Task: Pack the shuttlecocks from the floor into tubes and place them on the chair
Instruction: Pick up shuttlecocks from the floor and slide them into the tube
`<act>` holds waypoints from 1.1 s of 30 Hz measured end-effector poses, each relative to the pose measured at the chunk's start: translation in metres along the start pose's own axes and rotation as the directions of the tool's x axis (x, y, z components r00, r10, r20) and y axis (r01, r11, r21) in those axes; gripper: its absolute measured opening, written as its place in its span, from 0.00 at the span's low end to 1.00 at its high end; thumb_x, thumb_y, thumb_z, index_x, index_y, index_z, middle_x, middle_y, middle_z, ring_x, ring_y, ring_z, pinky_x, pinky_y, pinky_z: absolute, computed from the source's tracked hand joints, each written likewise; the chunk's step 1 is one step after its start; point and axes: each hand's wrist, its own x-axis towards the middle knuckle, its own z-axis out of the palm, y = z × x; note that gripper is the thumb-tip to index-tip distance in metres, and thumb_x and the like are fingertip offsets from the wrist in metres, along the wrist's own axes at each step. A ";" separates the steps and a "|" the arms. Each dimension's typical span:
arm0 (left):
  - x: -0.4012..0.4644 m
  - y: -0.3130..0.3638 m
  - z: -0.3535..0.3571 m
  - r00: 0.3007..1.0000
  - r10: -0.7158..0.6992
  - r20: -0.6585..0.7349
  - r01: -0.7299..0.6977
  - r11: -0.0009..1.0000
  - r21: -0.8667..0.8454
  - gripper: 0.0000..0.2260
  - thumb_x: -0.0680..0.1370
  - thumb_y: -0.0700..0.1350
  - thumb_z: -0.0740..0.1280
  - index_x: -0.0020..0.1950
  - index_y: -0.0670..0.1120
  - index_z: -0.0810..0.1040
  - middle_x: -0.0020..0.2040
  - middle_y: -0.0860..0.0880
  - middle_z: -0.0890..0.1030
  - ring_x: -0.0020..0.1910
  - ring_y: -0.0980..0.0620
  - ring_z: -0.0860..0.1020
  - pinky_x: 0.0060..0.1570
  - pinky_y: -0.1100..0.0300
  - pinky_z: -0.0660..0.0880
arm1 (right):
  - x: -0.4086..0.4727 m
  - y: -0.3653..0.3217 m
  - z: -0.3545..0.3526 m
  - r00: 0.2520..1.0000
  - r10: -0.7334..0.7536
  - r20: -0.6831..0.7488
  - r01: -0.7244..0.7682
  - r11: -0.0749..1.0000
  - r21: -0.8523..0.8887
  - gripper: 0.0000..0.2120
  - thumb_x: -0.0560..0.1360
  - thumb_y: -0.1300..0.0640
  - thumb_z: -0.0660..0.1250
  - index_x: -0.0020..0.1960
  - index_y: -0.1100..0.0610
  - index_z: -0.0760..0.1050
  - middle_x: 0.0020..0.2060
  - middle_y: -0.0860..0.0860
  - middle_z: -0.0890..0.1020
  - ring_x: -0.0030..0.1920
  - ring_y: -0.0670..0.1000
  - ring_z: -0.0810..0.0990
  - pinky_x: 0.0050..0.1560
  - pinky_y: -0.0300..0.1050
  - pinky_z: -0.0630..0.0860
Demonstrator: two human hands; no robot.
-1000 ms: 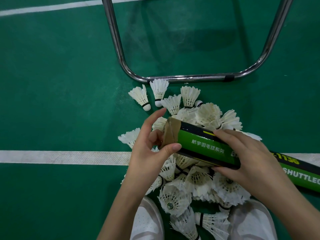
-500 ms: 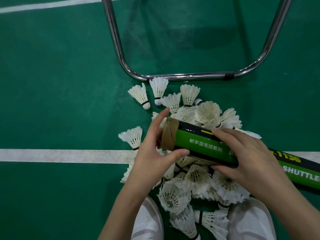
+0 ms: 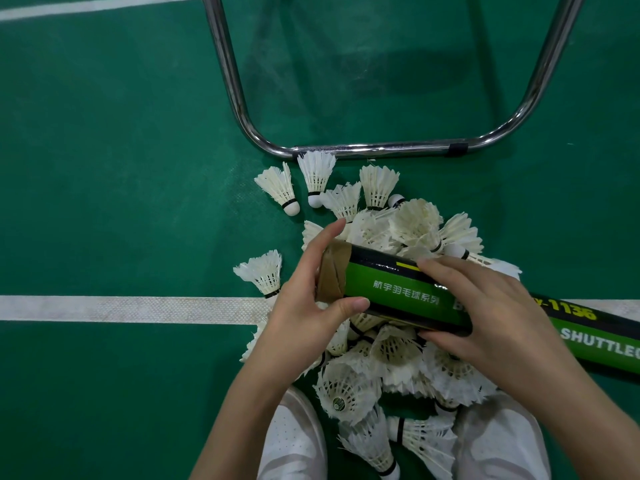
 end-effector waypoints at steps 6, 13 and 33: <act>-0.001 -0.001 -0.003 0.999 -0.007 0.033 0.007 1.000 0.009 0.35 0.74 0.36 0.71 0.66 0.69 0.61 0.55 0.64 0.77 0.54 0.62 0.78 0.58 0.67 0.73 | 0.000 0.000 0.002 1.000 -0.018 0.004 0.018 1.000 -0.018 0.44 0.55 0.47 0.80 0.68 0.49 0.65 0.57 0.48 0.78 0.55 0.47 0.69 0.53 0.48 0.69; -0.004 -0.010 -0.009 0.998 -0.029 -0.050 0.030 0.999 0.021 0.36 0.70 0.43 0.75 0.67 0.69 0.60 0.48 0.54 0.82 0.53 0.57 0.79 0.59 0.65 0.72 | 0.000 0.001 0.002 1.000 -0.007 -0.017 0.007 1.000 -0.016 0.43 0.55 0.46 0.79 0.67 0.49 0.66 0.56 0.49 0.78 0.55 0.49 0.72 0.53 0.51 0.72; -0.013 -0.043 -0.003 0.980 -0.159 0.122 0.051 0.789 0.612 0.25 0.76 0.48 0.69 0.69 0.59 0.63 0.48 0.58 0.80 0.47 0.58 0.76 0.46 0.65 0.68 | -0.004 0.019 -0.010 0.997 0.079 0.013 -0.080 0.991 0.105 0.40 0.59 0.49 0.77 0.67 0.47 0.63 0.59 0.52 0.77 0.54 0.58 0.77 0.54 0.56 0.72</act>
